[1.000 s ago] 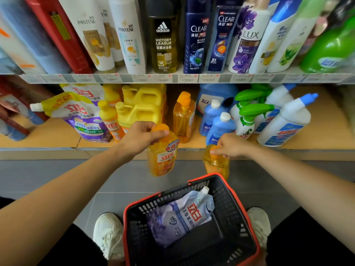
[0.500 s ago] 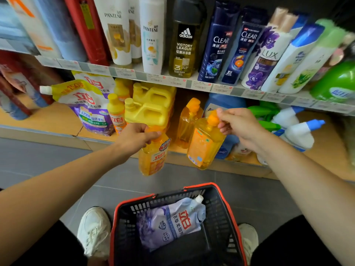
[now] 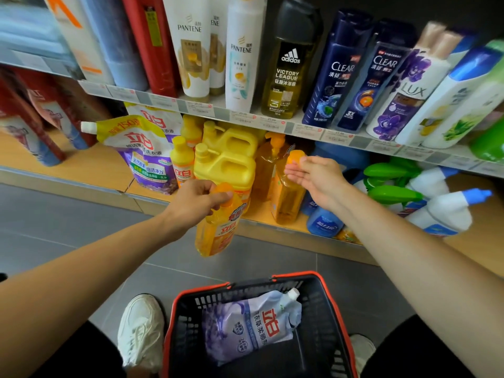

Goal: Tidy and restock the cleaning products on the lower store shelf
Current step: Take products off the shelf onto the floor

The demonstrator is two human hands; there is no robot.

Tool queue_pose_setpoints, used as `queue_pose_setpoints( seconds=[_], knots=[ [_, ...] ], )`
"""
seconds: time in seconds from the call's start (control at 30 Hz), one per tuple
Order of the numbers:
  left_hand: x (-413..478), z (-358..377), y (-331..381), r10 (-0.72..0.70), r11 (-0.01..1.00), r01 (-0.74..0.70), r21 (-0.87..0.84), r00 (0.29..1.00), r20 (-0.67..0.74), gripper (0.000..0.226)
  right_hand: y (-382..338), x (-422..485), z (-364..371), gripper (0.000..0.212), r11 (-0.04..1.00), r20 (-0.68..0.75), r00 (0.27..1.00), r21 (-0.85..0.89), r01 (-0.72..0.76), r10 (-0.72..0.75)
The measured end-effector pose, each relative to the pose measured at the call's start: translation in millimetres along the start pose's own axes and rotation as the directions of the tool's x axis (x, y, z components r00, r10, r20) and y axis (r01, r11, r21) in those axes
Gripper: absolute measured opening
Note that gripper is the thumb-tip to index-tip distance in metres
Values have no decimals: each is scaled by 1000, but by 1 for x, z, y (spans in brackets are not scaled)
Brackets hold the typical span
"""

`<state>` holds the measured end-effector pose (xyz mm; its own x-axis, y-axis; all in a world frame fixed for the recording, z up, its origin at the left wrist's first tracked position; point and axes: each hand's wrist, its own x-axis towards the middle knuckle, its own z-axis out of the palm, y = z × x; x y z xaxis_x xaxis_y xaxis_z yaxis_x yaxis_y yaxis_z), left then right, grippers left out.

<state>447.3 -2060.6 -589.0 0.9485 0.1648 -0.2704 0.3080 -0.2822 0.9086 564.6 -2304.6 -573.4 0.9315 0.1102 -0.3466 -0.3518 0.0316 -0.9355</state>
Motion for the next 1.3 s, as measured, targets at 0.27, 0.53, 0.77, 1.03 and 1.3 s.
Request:
queue_pose_setpoints(
  seconds=[0.27,0.53,0.77,1.03,1.3],
  knots=[
    [-2,1,4,21,1000,-21,0,999,37,28,1,0,-12,11,730,261,953,-621,287,-152],
    [-3,7,10,78,997,-76,-29,995,65,33,16,15,-37,92,564,327,908,-711,419,-262],
    [-2,9,8,85,996,-83,-38,993,82,36,40,29,-18,65,529,277,867,-702,477,-415],
    [3,14,1,67,998,-66,-23,995,68,26,71,18,-4,63,620,39,847,-664,419,-530],
    [7,23,2,49,999,-48,-21,997,60,25,58,45,-36,52,988,32,995,-119,95,-91]
  ],
)
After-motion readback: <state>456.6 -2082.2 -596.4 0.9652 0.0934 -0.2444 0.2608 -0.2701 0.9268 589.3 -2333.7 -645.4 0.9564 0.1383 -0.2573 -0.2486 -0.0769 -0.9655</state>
